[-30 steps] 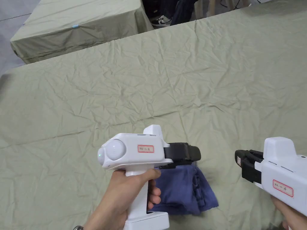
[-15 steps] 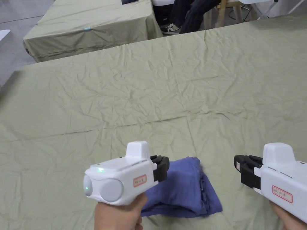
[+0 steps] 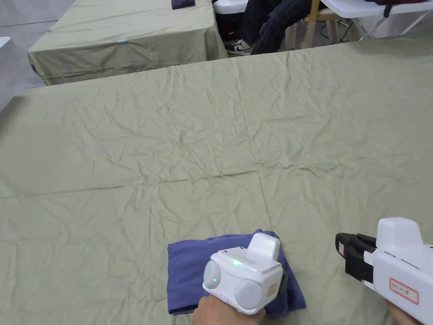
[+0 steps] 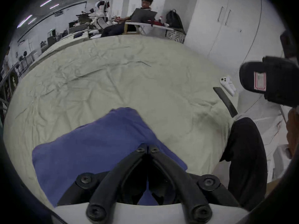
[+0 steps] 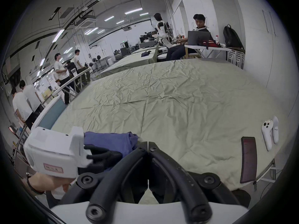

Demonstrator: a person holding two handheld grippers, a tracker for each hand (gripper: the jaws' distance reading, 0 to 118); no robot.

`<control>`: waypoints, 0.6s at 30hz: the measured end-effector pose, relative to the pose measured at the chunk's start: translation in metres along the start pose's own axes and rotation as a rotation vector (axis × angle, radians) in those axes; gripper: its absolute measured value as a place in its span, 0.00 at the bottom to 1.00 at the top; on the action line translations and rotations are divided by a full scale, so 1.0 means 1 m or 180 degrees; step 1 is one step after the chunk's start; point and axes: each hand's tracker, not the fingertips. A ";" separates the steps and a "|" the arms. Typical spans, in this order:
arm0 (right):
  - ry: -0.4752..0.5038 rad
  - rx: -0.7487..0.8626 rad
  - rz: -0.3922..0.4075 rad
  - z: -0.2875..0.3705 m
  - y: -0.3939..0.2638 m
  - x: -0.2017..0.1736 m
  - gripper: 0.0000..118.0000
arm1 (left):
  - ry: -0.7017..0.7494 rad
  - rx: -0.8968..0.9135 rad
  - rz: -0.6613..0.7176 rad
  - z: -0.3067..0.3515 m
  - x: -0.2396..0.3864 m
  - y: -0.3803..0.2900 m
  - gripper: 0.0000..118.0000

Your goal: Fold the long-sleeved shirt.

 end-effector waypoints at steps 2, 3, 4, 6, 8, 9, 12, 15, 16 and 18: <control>-0.0024 -0.0009 -0.0010 0.000 -0.001 0.002 0.01 | -0.0157 -0.0009 -0.0039 -0.006 0.012 0.003 0.01; -0.0033 -0.0016 -0.0012 0.000 -0.001 0.002 0.01 | -0.0303 -0.0037 0.0031 -0.013 0.015 0.004 0.00; -0.0039 -0.0022 -0.0012 0.000 -0.001 0.002 0.01 | -0.0415 -0.0066 0.0103 -0.019 0.018 0.004 0.00; -0.0044 -0.0014 -0.0001 0.003 0.000 0.001 0.01 | -0.0365 -0.0092 0.0122 -0.023 0.023 0.005 0.00; -0.0045 0.0006 0.0026 0.007 0.001 -0.001 0.01 | -0.0371 0.0025 0.0093 -0.009 0.025 0.004 0.00; -0.0046 0.0023 0.0059 0.009 0.002 -0.003 0.01 | -0.0414 0.0063 0.0117 0.000 0.023 0.006 0.00; -0.0037 0.0041 0.0130 0.009 0.005 -0.009 0.01 | -0.0282 0.0300 0.0139 0.033 0.009 0.012 0.00; 0.0036 0.0091 0.0182 0.009 0.008 -0.022 0.01 | -0.0103 0.0542 0.0298 0.072 -0.015 0.014 0.00; 0.0071 0.0107 0.0211 0.009 0.009 -0.028 0.01 | -0.0036 0.0619 0.0346 0.085 -0.024 0.012 0.00; 0.0121 0.0126 0.0309 0.008 0.011 -0.040 0.01 | 0.0202 0.0693 0.0410 0.108 -0.041 0.007 0.00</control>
